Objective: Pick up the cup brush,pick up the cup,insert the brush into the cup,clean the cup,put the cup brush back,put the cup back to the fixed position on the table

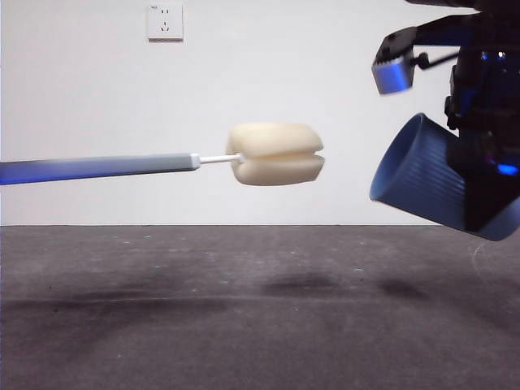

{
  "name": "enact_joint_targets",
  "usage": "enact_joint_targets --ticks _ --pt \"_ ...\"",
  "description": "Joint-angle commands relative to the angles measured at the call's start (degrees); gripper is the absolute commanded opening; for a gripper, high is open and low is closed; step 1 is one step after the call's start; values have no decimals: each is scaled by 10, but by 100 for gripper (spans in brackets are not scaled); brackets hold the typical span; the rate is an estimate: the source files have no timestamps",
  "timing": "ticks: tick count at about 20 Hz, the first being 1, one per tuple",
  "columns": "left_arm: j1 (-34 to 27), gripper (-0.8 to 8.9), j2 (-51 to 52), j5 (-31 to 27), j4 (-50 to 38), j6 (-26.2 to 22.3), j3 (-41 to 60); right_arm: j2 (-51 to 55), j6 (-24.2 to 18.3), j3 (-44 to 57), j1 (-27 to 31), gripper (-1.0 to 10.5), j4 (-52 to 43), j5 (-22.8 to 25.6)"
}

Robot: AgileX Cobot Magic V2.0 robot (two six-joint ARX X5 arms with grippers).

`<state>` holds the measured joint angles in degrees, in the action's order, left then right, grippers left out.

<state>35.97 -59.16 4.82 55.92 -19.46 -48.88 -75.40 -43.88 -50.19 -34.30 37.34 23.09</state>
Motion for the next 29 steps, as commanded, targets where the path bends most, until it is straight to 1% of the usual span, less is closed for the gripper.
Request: enact_joint_targets --ticks 1,2,4,9,13,16,20,24,26,27,29 --pt "9 -8 -5 2 -6 -7 0 -19 -72 0 -16 -16 5 31" --pt "13 -8 -8 2 -6 -7 0 -26 -80 0 -24 -16 2 35" --pt "22 -8 -15 1 -6 -7 0 -38 -81 0 -38 -16 -9 44" --pt "49 -8 -41 1 -11 -7 0 -52 -90 0 -67 -16 -37 45" --pt "58 -8 -68 1 -18 0 -11 -53 -120 0 -94 -17 -45 47" --pt "66 -8 -101 1 -16 0 -55 -54 -145 0 -118 -16 -58 68" --pt "97 -8 -162 2 -10 5 -122 -56 -147 0 -145 -17 -58 74" --pt "132 -8 -213 2 -30 27 -128 -56 -144 0 -164 -17 -58 76" --pt "137 -8 -214 1 -32 31 -128 -56 -144 0 -168 -17 -58 86" --pt "137 -8 -212 -1 -28 44 -128 -56 -144 0 -167 -17 -57 88" --pt "127 -8 -207 -19 -3 50 -128 -56 -141 0 -167 -17 -55 88"
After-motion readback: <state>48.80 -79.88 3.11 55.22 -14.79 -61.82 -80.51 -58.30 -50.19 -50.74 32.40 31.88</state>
